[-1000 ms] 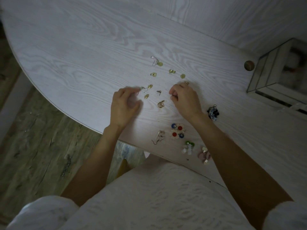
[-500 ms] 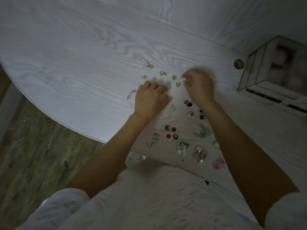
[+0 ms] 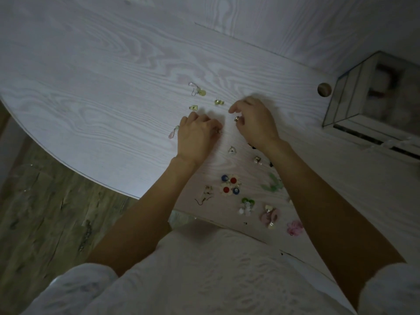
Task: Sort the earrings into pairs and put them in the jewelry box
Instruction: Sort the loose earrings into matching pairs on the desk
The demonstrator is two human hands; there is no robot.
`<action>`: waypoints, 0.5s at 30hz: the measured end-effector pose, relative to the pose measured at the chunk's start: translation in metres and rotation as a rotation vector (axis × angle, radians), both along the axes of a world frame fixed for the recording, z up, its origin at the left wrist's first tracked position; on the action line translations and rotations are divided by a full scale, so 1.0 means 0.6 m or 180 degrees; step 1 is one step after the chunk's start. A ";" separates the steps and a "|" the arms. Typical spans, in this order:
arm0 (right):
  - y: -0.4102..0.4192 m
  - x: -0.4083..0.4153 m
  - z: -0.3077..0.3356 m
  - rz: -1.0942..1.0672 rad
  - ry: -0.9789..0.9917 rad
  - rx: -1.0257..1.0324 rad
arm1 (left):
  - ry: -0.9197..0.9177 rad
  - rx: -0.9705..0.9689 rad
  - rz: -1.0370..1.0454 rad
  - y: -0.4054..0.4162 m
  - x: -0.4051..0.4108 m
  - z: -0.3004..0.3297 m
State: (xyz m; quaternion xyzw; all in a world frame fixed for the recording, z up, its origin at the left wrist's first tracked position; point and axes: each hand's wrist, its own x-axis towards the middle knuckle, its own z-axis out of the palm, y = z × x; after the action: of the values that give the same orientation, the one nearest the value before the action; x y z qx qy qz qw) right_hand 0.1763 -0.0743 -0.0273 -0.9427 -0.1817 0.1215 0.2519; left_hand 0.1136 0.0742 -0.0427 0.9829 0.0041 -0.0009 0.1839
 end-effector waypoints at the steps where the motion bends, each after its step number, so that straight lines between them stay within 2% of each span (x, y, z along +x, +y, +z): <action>1: 0.009 0.005 0.004 0.0069 -0.0094 0.0033 | -0.0018 -0.0003 0.0006 0.002 -0.002 0.000; 4: 0.045 0.034 0.013 0.0295 -0.0276 0.0059 | -0.0041 -0.0031 0.0101 0.013 -0.008 -0.001; 9: 0.098 0.069 0.001 0.1111 -0.0179 -0.0216 | -0.0052 -0.0006 0.0217 0.031 -0.021 -0.002; 15: 0.080 0.066 -0.016 0.0564 -0.0317 -0.0182 | 0.0001 -0.0274 0.0332 0.048 -0.027 -0.007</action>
State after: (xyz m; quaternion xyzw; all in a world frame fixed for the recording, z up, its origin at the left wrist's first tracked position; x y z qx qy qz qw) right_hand 0.2159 -0.0265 -0.0371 -0.9347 -0.2731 0.1015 0.2038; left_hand 0.0972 0.1028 -0.0467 0.9726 0.0553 0.0083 0.2258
